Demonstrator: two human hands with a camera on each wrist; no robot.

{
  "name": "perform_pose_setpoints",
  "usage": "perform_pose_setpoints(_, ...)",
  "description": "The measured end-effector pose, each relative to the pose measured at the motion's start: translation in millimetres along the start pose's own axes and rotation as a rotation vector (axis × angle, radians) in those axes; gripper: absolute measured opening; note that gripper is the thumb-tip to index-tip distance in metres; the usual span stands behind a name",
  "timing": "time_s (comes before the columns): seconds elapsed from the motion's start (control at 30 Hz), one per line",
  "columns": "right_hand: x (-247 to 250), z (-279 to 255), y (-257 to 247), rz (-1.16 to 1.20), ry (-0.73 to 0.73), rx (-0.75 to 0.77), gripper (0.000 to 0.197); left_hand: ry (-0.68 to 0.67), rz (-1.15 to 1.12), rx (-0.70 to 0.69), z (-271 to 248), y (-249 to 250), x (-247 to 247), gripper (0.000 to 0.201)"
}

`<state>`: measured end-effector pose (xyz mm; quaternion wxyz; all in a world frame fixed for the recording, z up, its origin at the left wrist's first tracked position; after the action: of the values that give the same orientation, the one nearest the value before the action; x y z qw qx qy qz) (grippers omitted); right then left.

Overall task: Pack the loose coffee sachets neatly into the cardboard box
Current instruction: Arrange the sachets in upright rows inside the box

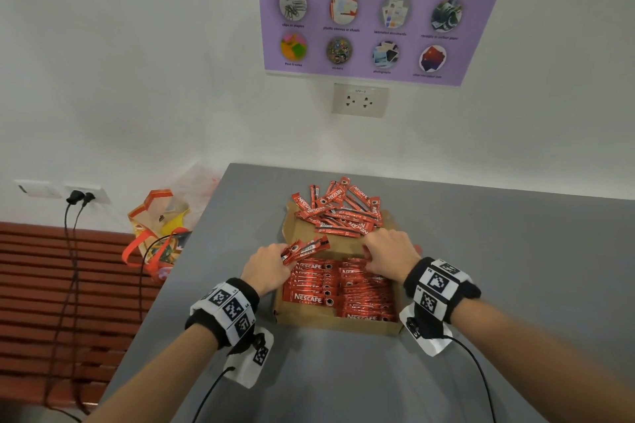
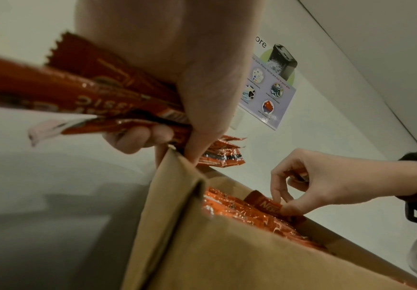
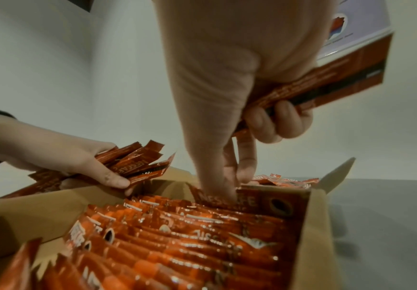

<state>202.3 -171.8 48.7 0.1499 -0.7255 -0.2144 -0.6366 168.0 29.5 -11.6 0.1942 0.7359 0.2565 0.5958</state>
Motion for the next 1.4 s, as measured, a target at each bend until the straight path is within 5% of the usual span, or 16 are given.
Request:
perform_pose_setpoints(0.77, 8.0, 13.5, -6.4, -0.028, -0.029, -0.106, 0.013, 0.001, 0.035, -0.023, 0.4, -0.7, 0.5, 0.016)
perform_pose_setpoints(1.4, 12.4, 17.2, -23.8, -0.005, 0.040, 0.011, 0.012, 0.020, 0.057, -0.046, -5.8, 8.1, 5.9, 0.016)
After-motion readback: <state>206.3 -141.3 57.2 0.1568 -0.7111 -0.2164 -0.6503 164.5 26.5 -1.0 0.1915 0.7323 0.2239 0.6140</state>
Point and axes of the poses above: each hand's wrist, its own z-axis towards the middle knuckle, its own x-axis out of the back of the hand, y = z × x, the point moved 6 cm from there along z, towards the middle knuckle, and after that the axes turned 1 degree about z, right-handed, at the moved point
